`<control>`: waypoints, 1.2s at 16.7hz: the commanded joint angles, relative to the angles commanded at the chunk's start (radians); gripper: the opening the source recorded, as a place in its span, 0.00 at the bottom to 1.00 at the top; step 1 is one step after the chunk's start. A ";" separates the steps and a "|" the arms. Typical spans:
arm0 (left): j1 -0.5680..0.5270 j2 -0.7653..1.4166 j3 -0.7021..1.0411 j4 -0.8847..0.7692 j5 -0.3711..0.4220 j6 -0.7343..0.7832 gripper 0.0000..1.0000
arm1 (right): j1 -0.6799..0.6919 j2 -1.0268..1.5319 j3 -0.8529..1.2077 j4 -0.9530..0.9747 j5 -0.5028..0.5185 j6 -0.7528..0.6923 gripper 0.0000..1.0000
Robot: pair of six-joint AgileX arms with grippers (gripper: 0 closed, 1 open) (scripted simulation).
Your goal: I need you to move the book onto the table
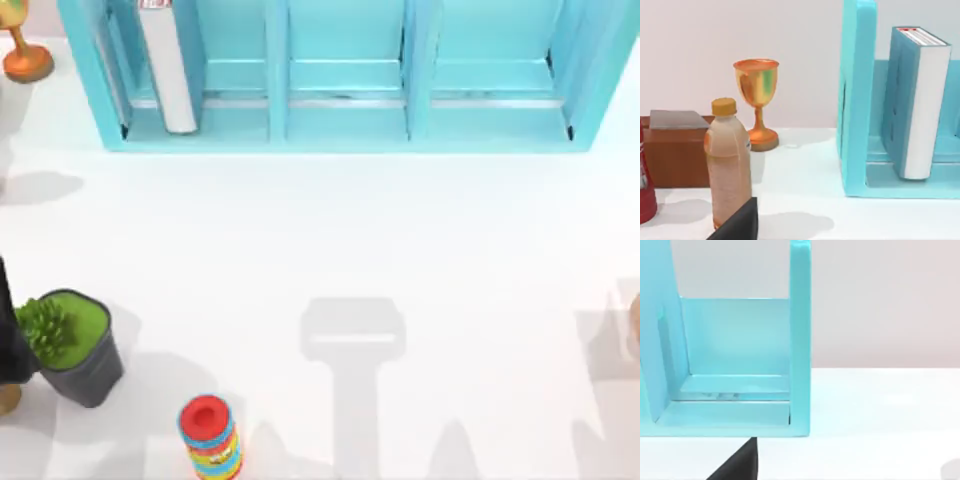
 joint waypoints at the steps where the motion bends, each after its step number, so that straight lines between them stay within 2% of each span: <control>1: 0.000 0.000 0.000 0.000 0.000 0.000 1.00 | 0.000 0.000 0.000 0.000 0.000 0.000 1.00; 5: -0.014 0.063 0.031 0.043 -0.010 -0.006 1.00 | 0.000 0.000 0.000 0.000 0.000 0.000 1.00; 9: -0.057 0.295 0.131 0.178 -0.043 -0.021 1.00 | 0.000 0.000 0.000 0.000 0.000 0.000 1.00; 20: -0.237 1.468 0.555 0.740 -0.180 -0.048 1.00 | 0.000 0.000 0.000 0.000 0.000 0.000 1.00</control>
